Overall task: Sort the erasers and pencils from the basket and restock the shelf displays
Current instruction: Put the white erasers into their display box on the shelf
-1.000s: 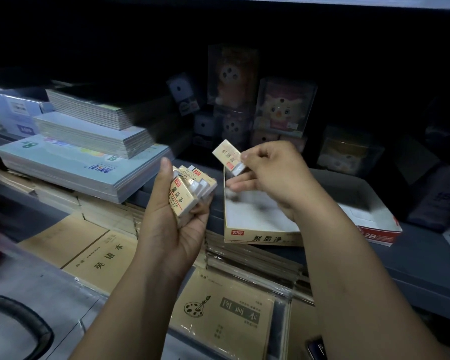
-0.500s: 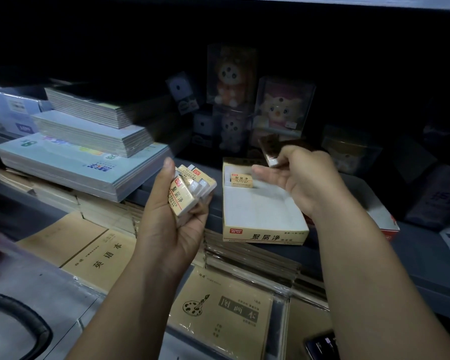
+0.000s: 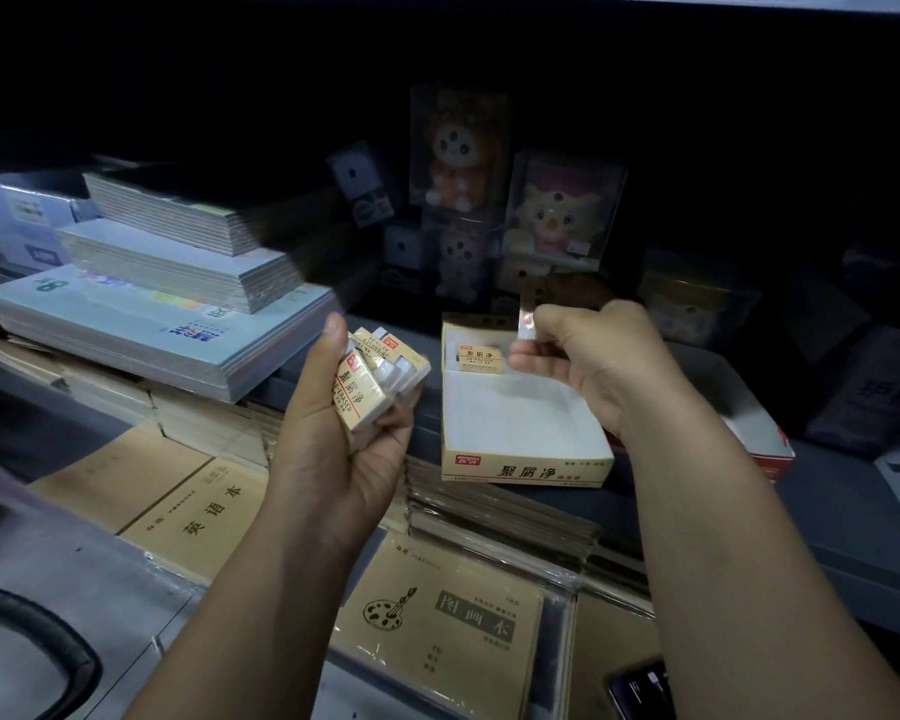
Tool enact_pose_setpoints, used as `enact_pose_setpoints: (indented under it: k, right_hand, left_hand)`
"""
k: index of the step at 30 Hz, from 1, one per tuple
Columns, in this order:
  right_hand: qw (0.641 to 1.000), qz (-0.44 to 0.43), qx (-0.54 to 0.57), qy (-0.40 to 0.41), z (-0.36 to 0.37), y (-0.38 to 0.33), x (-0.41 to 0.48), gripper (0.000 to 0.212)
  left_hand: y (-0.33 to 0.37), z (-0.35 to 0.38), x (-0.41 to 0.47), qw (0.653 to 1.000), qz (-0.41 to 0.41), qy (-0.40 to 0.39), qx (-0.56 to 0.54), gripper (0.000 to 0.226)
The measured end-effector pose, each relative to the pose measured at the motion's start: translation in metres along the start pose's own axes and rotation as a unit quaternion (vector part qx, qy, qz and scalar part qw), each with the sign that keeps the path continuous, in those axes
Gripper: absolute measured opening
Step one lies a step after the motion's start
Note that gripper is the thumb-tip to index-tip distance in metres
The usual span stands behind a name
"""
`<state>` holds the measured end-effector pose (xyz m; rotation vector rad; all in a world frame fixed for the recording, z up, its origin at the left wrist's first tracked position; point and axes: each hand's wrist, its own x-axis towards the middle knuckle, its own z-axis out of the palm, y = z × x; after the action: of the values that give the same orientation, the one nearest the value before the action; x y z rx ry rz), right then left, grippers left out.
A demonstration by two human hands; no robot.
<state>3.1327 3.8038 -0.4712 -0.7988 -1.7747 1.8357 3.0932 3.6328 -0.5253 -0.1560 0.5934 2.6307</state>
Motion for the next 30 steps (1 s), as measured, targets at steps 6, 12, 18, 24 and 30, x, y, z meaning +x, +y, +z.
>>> enact_pose_setpoints:
  k: [6, 12, 18, 24, 30]
  right_hand:
    - [0.976, -0.078, -0.175, 0.1, -0.008, 0.005, 0.009, 0.017]
    - [0.981, -0.06, -0.164, 0.084, -0.007, 0.009, 0.015, 0.015]
    - [0.935, -0.123, -0.312, 0.112, -0.012, 0.013, 0.013, 0.024]
    - [0.902, -0.121, -0.39, 0.139, -0.007, 0.018, 0.014, 0.029]
    - [0.861, -0.125, -0.468, 0.155, -0.007, 0.023, 0.019, 0.023]
  left_hand:
    - [0.001, -0.001, -0.002, 1.0, 0.004, -0.002, 0.014, 0.033]
    - [0.0, -0.001, -0.002, 1.0, -0.005, -0.002, 0.013, 0.032]
    - [0.0, 0.001, -0.004, 1.0, 0.001, 0.006, 0.019, 0.032]
    - [0.0, 0.001, -0.004, 1.0, -0.004, -0.001, 0.024, 0.029]
    - [0.001, 0.002, -0.005, 1.0, -0.005, 0.001, 0.031, 0.033]
